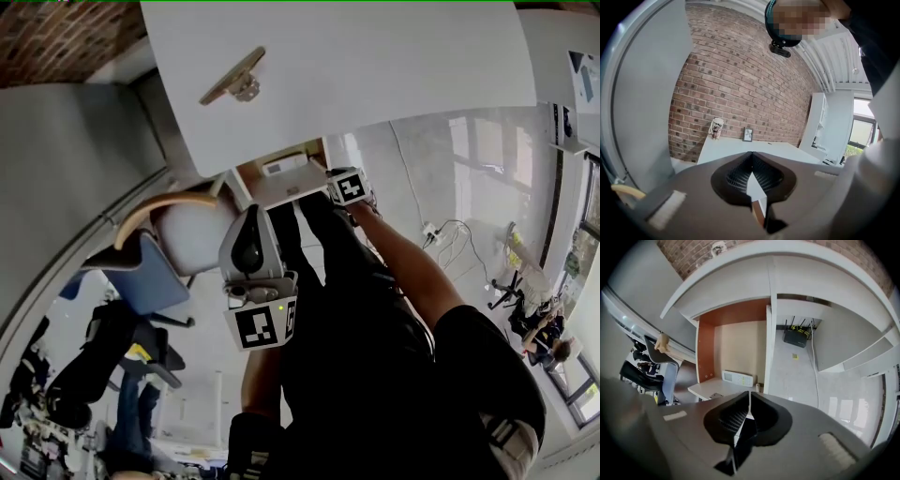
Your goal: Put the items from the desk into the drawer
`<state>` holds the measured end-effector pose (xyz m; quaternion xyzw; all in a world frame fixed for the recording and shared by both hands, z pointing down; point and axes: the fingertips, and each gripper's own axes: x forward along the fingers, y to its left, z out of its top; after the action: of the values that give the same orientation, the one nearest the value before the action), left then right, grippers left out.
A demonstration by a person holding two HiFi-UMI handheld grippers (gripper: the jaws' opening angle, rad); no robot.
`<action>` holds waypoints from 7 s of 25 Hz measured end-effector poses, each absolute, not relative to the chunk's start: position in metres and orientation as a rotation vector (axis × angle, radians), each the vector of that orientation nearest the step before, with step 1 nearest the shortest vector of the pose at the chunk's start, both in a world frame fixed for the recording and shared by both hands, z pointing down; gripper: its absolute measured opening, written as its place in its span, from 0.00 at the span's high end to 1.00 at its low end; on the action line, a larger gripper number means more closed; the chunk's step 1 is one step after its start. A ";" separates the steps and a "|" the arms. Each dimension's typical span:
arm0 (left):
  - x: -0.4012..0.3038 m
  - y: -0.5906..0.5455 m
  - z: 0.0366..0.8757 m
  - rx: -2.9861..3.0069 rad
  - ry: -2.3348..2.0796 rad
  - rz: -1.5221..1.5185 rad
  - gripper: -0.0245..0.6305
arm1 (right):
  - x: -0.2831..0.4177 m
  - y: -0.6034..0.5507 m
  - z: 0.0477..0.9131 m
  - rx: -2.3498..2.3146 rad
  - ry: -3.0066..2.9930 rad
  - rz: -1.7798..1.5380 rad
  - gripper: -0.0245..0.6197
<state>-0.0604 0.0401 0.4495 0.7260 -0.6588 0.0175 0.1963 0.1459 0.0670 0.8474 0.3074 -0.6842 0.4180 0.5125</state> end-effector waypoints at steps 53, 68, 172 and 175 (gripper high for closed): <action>-0.086 0.053 0.324 2.095 -2.094 -0.076 0.94 | 0.022 0.010 0.396 0.725 -2.733 0.328 0.72; -0.090 0.059 0.324 2.078 -2.100 -0.086 0.94 | 0.017 -0.001 0.424 0.749 -2.656 0.364 0.68; -0.095 0.049 0.389 2.071 -1.907 -0.036 0.94 | 0.031 0.011 0.643 0.671 -2.166 0.743 0.52; -0.087 0.050 0.392 2.088 -1.880 -0.025 0.94 | 0.039 0.025 0.646 0.659 -2.150 0.766 0.52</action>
<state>-0.0874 0.0497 0.3918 0.7330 -0.6598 -0.0089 0.1651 0.0394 0.0254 0.6462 0.2575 -0.8395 0.2989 0.3736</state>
